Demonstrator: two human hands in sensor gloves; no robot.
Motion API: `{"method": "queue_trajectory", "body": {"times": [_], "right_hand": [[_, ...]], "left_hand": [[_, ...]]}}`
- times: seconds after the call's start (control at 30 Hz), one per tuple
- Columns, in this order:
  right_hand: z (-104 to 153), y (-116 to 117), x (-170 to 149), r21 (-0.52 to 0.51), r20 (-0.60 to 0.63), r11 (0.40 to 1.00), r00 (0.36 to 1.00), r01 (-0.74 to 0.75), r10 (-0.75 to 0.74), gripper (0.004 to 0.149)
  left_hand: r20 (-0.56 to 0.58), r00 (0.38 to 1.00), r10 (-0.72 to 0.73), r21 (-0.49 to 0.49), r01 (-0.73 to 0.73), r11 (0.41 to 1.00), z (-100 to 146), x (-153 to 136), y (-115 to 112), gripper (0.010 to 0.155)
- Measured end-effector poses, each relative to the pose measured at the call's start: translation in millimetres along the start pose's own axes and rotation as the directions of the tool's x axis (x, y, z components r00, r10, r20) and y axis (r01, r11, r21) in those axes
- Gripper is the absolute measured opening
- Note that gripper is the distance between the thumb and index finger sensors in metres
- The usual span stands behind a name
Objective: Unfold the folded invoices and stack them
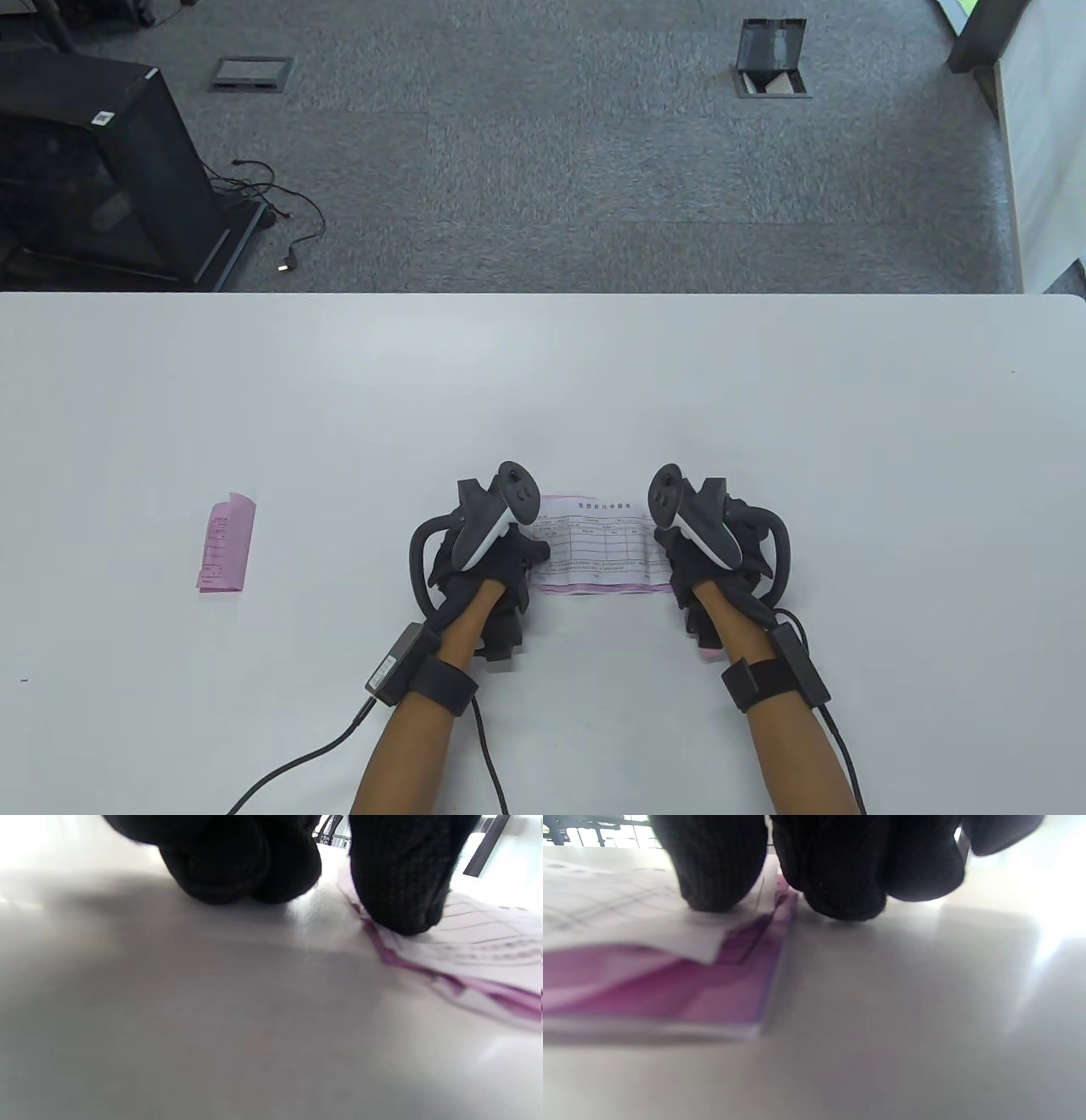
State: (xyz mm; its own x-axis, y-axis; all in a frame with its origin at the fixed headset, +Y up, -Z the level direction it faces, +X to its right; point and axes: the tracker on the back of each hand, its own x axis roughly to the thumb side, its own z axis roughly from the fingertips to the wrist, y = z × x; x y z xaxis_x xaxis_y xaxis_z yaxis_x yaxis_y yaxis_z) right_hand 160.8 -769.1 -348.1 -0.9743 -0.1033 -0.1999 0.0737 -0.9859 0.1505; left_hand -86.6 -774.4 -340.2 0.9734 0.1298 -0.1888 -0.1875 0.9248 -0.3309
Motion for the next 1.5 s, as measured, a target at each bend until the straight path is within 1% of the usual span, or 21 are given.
{"method": "queue_trajectory", "body": {"times": [0.1, 0.23, 0.4, 0.47, 0.6, 0.67, 0.73, 0.83, 0.93, 1.03, 1.07, 1.17, 1.27, 1.33, 1.43, 1.5], "right_hand": [[0.2, 2.1, -3.6, -0.01, -0.006, 1.0, 1.0, 0.024, -0.024, 0.058], [1.9, 4.7, -4.7, -0.059, 0.003, 0.998, 0.999, 0.035, -0.035, 0.06], [0.8, 3.8, -7.9, -0.029, -0.003, 0.995, 0.995, 0.099, -0.099, 0.06], [1.8, 2.2, -11.5, -0.009, 0.001, 0.989, 0.989, 0.15, -0.15, 0.06], [7.4, -3.0, -22.4, 0.022, 0.009, 0.962, 0.962, 0.273, -0.274, 0.059], [14.6, -7.5, -27.9, -0.003, 0.016, 0.95, 0.95, 0.312, -0.312, 0.058], [21.6, -12.5, -33.0, -0.025, 0.033, 0.951, 0.951, 0.309, -0.309, 0.058], [33.4, -19.4, -41.8, -0.049, 0.051, 0.954, 0.954, 0.297, -0.294, 0.058], [44.4, -24.0, -52.2, -0.071, 0.072, 0.955, 0.956, 0.289, -0.284, 0.058], [53.1, -24.4, -64.7, -0.074, 0.084, 0.955, 0.956, 0.288, -0.282, 0.058], [55.8, -23.2, -69.9, -0.07, 0.086, 0.954, 0.955, 0.29, -0.284, 0.058], [61.3, -17.9, -81.7, -0.061, 0.086, 0.947, 0.946, 0.317, -0.311, 0.058], [65.9, -11.5, -90.2, -0.058, 0.087, 0.943, 0.943, 0.327, -0.322, 0.058], [69.1, -6.1, -95.1, -0.052, 0.089, 0.94, 0.939, 0.336, -0.331, 0.059], [70.5, 1.5, -98.3, -0.029, 0.088, 0.939, 0.936, 0.344, -0.34, 0.059], [69.8, 3.2, -98.6, -0.021, 0.087, 0.942, 0.94, 0.334, -0.331, 0.059]], "left_hand": [[-0.003, 1.0, -0.001, -0.003, 0.001, 1.0, 0.9, 0.5, 0.3, 0.09], [-0.008, 1.0, -0.01, -0.008, 0.01, 1.0, 1.1, -0.3, 0.5, 0.09], [-0.008, 1.0, -0.007, 0.018, 0.007, 1.0, 2.1, -1.2, -0.3, 0.09], [-0.005, 1.0, 0.001, 0.026, -0.001, 1.0, 2.5, -1.8, -0.7, 0.09], [0.025, 0.998, 0.06, 0.043, -0.061, 0.997, 9.2, -7.5, 4.1, 0.089], [0.032, 0.997, 0.068, 0.065, -0.07, 0.995, 14.8, -13.7, 8.8, 0.089], [0.024, 0.997, 0.069, 0.105, -0.071, 0.992, 21.4, -23.7, 15.0, 0.089], [0.005, 0.993, 0.117, 0.154, -0.116, 0.981, 32.2, -44.3, 24.8, 0.089], [-0.042, 0.988, 0.151, 0.219, -0.139, 0.966, 44.5, -72.2, 34.7, 0.088], [-0.157, 0.962, 0.224, 0.281, -0.174, 0.944, 54.3, -110.4, 44.5, 0.087], [-0.192, 0.946, 0.261, 0.3, -0.197, 0.933, 55.7, -127.6, 47.7, 0.088], [-0.295, 0.904, 0.308, 0.333, -0.205, 0.92, 55.2, -170.4, 53.6, 0.09], [-0.4, 0.863, 0.309, 0.32, -0.185, 0.929, 49.8, -208.0, 54.3, 0.094], [-0.472, 0.83, 0.296, 0.289, -0.171, 0.942, 43.4, -236.8, 52.3, 0.096], [-0.522, 0.802, 0.29, 0.235, -0.192, 0.953, 36.3, -264.4, 46.5, 0.098], [-0.521, 0.799, 0.3, 0.236, -0.203, 0.95, 33.5, -271.6, 41.9, 0.094]]}}
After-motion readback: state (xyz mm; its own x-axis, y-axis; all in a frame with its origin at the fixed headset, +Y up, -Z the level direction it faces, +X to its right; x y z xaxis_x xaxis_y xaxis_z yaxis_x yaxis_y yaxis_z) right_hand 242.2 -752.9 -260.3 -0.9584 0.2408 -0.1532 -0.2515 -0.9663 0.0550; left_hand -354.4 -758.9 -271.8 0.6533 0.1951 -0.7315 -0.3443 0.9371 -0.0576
